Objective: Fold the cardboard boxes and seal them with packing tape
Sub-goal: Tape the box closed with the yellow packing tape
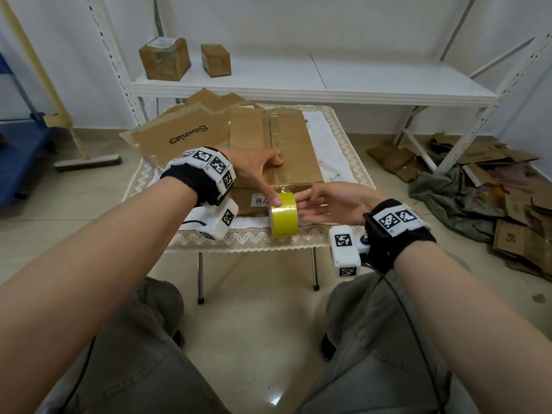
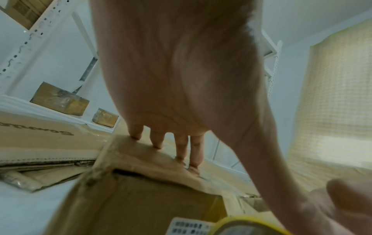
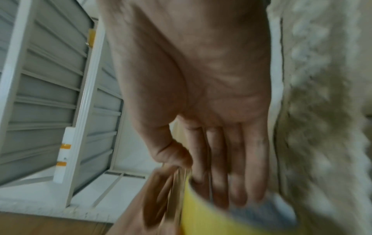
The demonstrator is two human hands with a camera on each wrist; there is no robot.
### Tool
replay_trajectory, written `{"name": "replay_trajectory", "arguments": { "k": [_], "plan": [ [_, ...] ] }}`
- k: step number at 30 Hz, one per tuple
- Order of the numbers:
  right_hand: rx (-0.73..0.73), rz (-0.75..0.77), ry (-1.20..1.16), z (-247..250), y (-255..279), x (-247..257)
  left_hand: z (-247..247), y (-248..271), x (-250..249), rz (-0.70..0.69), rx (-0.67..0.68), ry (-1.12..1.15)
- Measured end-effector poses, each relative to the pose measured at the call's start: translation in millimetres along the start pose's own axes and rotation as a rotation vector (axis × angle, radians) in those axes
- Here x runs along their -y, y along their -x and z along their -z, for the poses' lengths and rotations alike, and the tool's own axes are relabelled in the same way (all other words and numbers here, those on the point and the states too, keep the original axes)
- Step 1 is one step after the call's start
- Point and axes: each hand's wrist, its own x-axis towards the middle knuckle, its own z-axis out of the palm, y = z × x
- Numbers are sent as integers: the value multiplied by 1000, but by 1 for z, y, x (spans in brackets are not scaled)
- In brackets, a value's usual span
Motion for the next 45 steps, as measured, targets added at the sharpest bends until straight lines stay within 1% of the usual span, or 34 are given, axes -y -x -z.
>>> {"name": "replay_trajectory", "arguments": {
  "k": [1,2,3,4,5,6,7,9,11,12,14,16,18,22,24,25,27,28,29,31,33,35,38,40,45],
  "plan": [
    [-99,-2,19,11,-4,1,0,0,1,1,-2,5],
    [-247,-4,71,23,-10,2,-1,-1,2,4,-2,8],
    [-410,-7,165,35,-18,2,-2,-1,3,6,-3,10],
    [-543,-28,295,48,-24,2,-2,-1,4,9,-5,13],
    [-632,-60,469,59,-28,-1,-3,-1,4,13,-4,17],
    [-671,-106,624,67,-30,-5,-3,-2,5,16,-4,21],
    [-679,-135,718,73,-34,-10,-4,-2,5,17,-7,22],
    [-618,-115,737,80,-38,-18,-5,-2,6,15,-13,15],
    [-655,-55,744,82,-44,-25,-5,0,6,16,-13,9],
    [-686,-46,772,79,-45,-26,-6,0,7,19,-11,10],
    [-739,-41,743,79,-52,-28,-6,1,7,26,-5,8],
    [-709,-54,730,75,-54,-29,-7,3,6,32,-2,-4],
    [-699,-64,823,74,-58,-28,-6,5,5,35,0,-19],
    [-746,-30,841,70,-64,-28,-4,8,1,52,6,-30],
    [-759,12,792,71,-63,-24,-3,8,0,59,23,-37],
    [-773,59,730,70,-59,-20,-3,7,0,56,29,-40],
    [-806,223,570,61,-48,-11,-5,7,-1,53,29,-56],
    [-808,318,527,53,-41,-6,-5,8,-2,50,21,-75],
    [-778,410,513,45,-35,-2,-7,8,-2,50,7,-103],
    [-633,518,515,29,-24,4,-10,6,-3,55,-16,-179],
    [-456,550,548,13,-16,8,-15,3,0,46,-30,-217],
    [-347,615,726,1,-11,9,-17,3,1,41,-39,-211],
    [-274,744,1020,-9,-7,10,-18,8,-3,49,-53,-200],
    [-245,752,1126,-13,-7,11,-18,11,-6,58,-62,-205],
    [-184,755,1286,-24,-8,18,-18,14,-10,65,-55,-210]
  ]
}}
